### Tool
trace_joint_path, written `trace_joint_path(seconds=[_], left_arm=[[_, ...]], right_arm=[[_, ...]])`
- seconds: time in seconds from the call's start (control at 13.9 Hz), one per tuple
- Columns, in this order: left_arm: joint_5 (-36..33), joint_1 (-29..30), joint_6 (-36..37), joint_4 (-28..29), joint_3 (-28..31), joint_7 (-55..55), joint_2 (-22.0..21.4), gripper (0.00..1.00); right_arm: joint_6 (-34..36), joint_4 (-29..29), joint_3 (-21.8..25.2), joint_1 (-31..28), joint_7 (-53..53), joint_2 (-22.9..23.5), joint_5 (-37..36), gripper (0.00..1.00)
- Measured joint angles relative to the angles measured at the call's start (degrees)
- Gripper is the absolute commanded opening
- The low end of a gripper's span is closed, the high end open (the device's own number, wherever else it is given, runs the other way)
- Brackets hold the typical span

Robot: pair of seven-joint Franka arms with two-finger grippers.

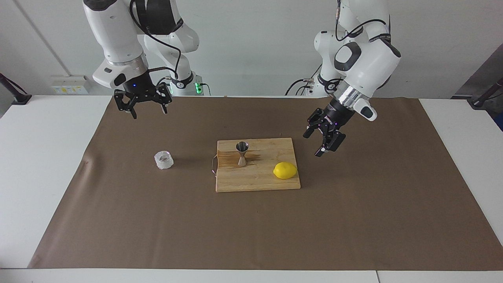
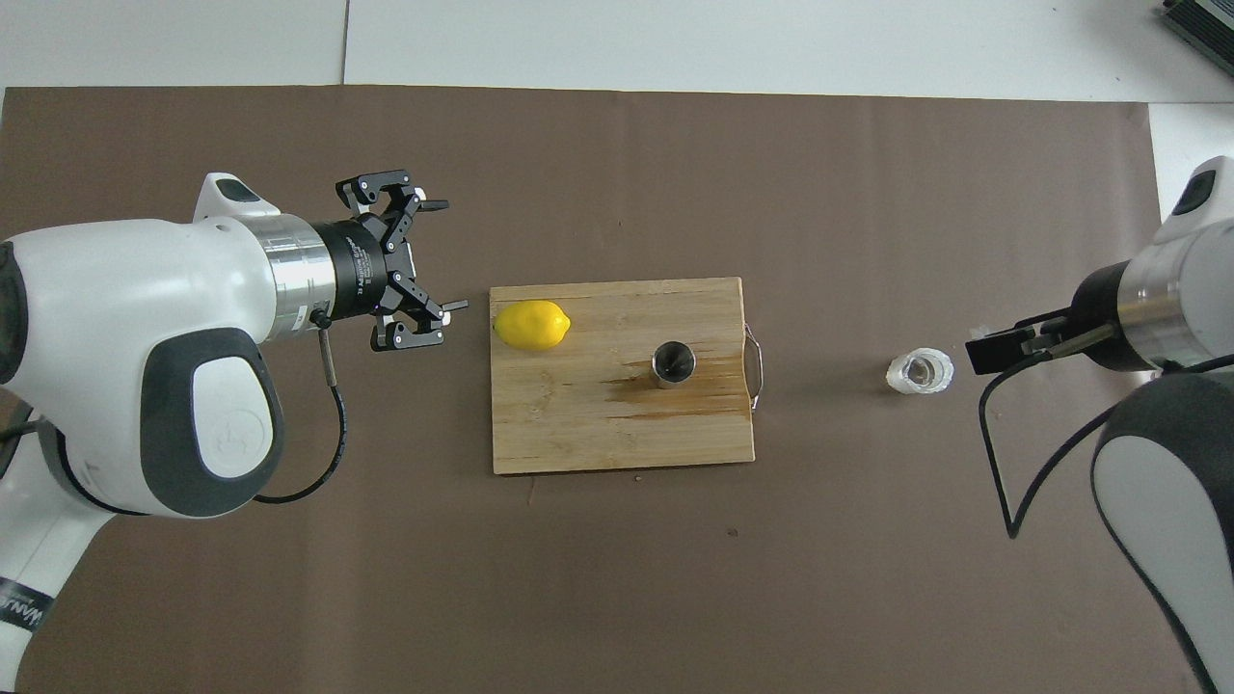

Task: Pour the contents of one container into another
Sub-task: 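Raise the left gripper away while the right gripper reaches the glass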

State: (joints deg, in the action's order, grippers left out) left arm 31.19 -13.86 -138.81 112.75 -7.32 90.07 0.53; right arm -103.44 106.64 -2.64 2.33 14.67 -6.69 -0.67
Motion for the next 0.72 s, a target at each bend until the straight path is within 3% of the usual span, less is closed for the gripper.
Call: trace_joint_path(seconds=[0.29,0.72], left_arm=[[-3.18,0.29,0.00,-1.31,0.18,-10.01,0.00,1.00],[-11.86,4.07,2.70,-5.52,0.25,-20.12,0.04,1.00]], right_arm=[[-3.06,4.43,0.23,-2.48,22.89,0.22,-0.01,1.00],[-13.12,11.46,0.35,-5.92,55.96,7.24,-0.01,1.00]])
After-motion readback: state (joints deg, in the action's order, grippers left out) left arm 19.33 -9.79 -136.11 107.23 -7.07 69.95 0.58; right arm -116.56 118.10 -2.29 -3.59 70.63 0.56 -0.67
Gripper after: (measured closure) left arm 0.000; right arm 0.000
